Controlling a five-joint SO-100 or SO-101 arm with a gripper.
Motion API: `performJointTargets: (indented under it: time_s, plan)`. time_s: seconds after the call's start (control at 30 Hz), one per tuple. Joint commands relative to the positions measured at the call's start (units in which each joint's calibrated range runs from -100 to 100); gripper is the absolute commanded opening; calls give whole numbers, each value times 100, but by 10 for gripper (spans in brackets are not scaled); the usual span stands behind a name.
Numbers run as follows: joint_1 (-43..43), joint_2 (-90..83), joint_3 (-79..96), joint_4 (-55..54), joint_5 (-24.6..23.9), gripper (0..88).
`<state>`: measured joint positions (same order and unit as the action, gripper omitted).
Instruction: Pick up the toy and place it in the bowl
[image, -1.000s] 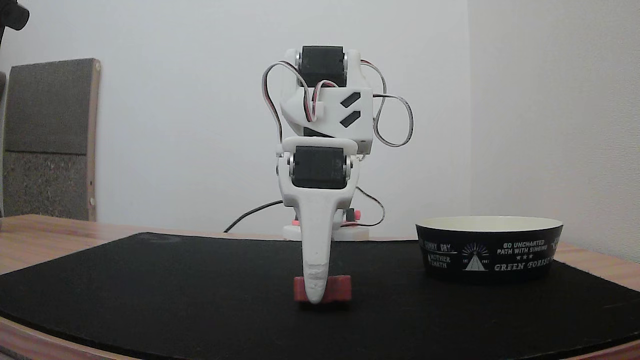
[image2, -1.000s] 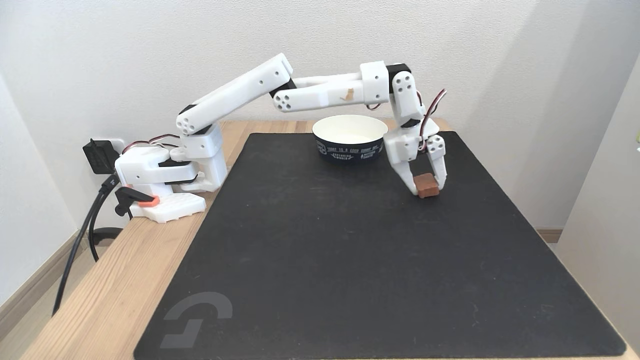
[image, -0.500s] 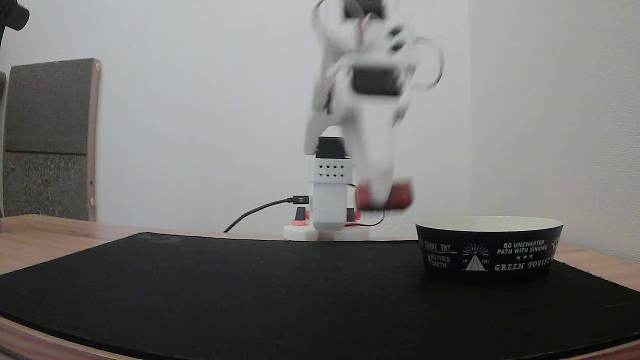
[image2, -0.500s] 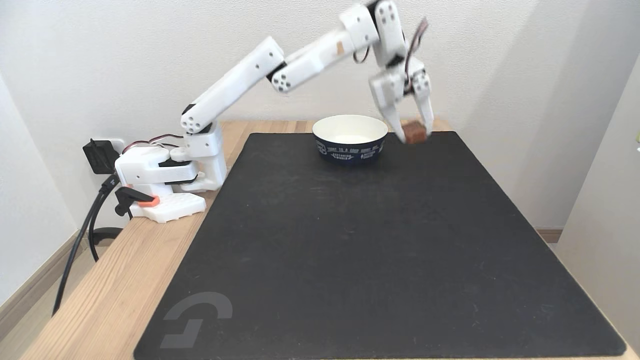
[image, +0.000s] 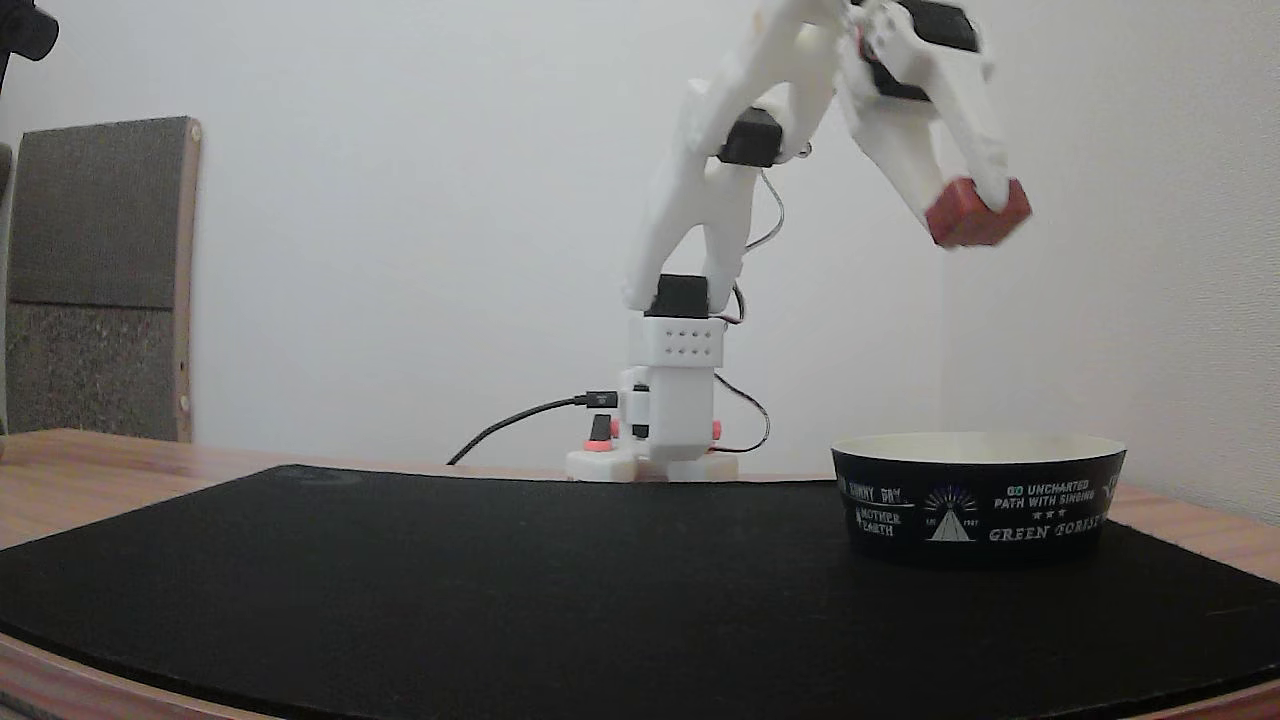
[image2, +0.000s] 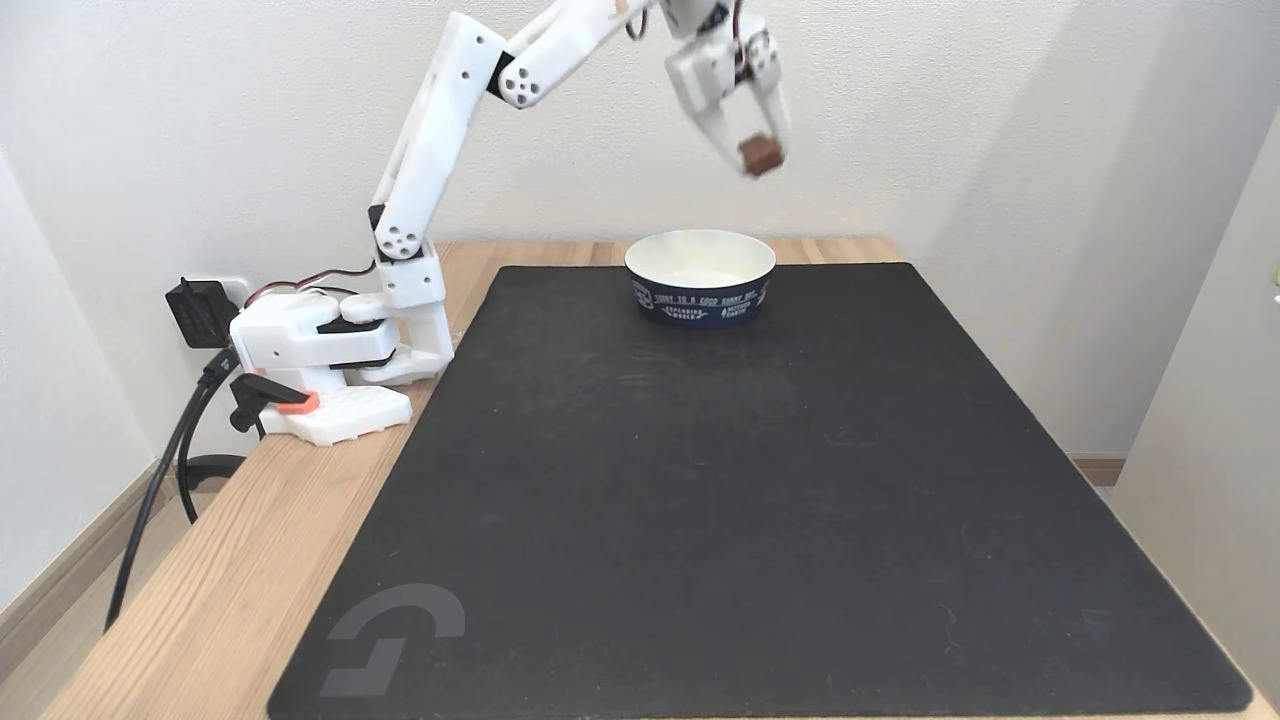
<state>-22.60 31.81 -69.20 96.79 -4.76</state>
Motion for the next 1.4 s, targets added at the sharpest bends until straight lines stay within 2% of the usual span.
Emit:
performJointTargets:
  time_s: [0.0,0.17,0.3,0.5,0.77,0.87,0.93,0.97,1.03,1.1,1.23,1.27,1.37]
  plan:
    - [-28,-309,1382,135,-155,56]
    - [22,-309,2671,-255,-155,59]
    - [5,-309,3058,-450,-134,63]
    - [14,-334,3184,-746,-114,305]
    - [415,-934,2905,-1483,-103,312]
    - [1076,-1718,3013,-1677,-103,309]
    - [1494,-2201,3365,-1745,-108,262]
    - [1862,-2735,3950,-1872,-103,176]
    - [2147,-3260,4870,-2202,-87,113]
    - [2314,-4035,6528,-2821,59,112]
    - [2289,-5252,8862,-3591,22,112]
    - [2289,-5919,9917,-3913,12,111]
    - [2272,-6961,11359,-4319,12,111]
